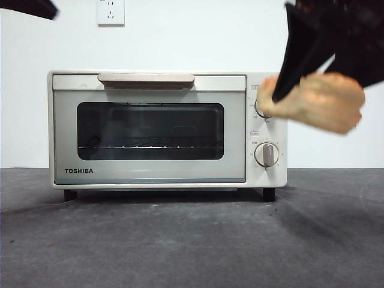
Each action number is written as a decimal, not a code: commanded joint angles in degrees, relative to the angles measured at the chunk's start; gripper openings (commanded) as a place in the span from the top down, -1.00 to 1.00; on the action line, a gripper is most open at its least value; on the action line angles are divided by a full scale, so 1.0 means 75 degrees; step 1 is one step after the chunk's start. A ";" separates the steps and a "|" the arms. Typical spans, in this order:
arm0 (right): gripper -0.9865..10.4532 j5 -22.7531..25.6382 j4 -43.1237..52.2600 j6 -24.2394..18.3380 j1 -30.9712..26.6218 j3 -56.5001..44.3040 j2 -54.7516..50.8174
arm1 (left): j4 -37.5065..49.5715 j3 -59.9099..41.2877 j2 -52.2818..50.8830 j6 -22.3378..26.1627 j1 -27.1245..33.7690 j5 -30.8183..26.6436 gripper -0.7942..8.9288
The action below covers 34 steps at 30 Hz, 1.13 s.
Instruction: The left arm flap open the oven, the right arm pick bread and place it into oven, the left arm flap close the oven
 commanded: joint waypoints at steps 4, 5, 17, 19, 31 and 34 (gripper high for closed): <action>0.55 0.0023 -0.0326 -0.0245 0.0082 0.0437 -0.0198 | 0.0822 0.0868 0.1320 0.0111 -0.0560 -0.0656 0.80; 0.55 0.0026 -0.0370 -0.0245 0.0082 0.0466 -0.0248 | 0.0883 0.1035 0.1559 0.0189 -0.0621 -0.0705 0.80; 0.55 0.0064 -0.0545 -0.0271 0.0082 0.0495 -0.0682 | 0.0854 0.2296 0.3576 0.0898 -0.1040 -0.1259 0.80; 0.55 0.0085 -0.0554 -0.0271 0.0082 0.0495 -0.0714 | 0.0854 0.2346 0.3745 0.0947 -0.1105 -0.1323 0.80; 0.55 0.0224 -0.0557 -0.0300 0.0082 0.0495 -0.0717 | 0.0874 0.2346 0.4424 0.1297 -0.1422 -0.1769 0.80; 0.55 0.0224 -0.0560 -0.0303 0.0082 0.0495 -0.0717 | 0.0810 0.2346 0.4503 0.1314 -0.1460 -0.1778 0.80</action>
